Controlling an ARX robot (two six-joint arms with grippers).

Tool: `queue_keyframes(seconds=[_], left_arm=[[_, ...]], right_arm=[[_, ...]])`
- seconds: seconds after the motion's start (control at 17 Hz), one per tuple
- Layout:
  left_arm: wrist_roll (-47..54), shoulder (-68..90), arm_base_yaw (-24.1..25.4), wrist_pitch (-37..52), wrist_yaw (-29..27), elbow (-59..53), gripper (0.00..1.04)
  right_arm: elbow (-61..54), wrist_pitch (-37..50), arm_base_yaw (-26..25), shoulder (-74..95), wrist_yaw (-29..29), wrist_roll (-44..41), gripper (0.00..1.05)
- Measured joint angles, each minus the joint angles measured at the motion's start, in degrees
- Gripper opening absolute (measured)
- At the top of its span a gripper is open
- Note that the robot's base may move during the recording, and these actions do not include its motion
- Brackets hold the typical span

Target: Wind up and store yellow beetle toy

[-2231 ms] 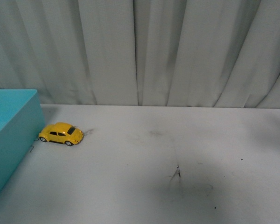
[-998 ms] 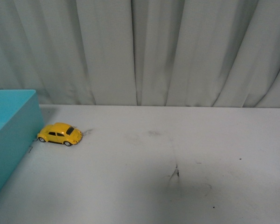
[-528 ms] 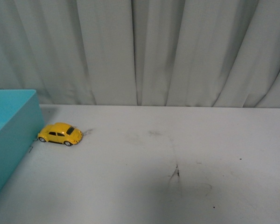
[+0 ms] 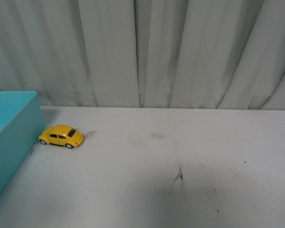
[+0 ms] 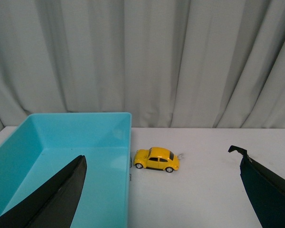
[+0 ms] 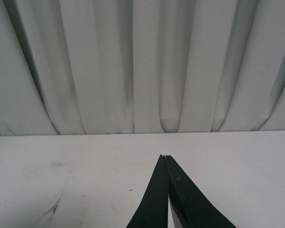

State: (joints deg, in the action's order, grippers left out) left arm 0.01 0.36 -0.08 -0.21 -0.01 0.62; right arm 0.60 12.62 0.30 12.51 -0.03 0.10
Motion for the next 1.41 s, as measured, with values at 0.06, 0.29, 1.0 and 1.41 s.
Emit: queue_keyframes(seconds=[0.06,0.29,1.0,1.41], left_arm=[[0.00,0.00,0.00,0.00,0.00,0.00,0.98],[0.00,0.00,0.00,0.00,0.00,0.00,0.98],[0.00,0.00,0.00,0.00,-0.02,0.00,0.98],[-15.43,36.30,3.80,12.07,-13.75,17.38,0.98]], right_arm=[[0.00,-0.90,0.00,-0.83,0.00,0.00,0.02],[0.07,-5.66,0.00,-4.52,0.07,0.02,0.02],[0.00,-12.85,0.00,-12.37,0.07,-0.13,0.80],[0.00,-12.87,-0.04,-12.31,0.04,-0.11,0.98]])
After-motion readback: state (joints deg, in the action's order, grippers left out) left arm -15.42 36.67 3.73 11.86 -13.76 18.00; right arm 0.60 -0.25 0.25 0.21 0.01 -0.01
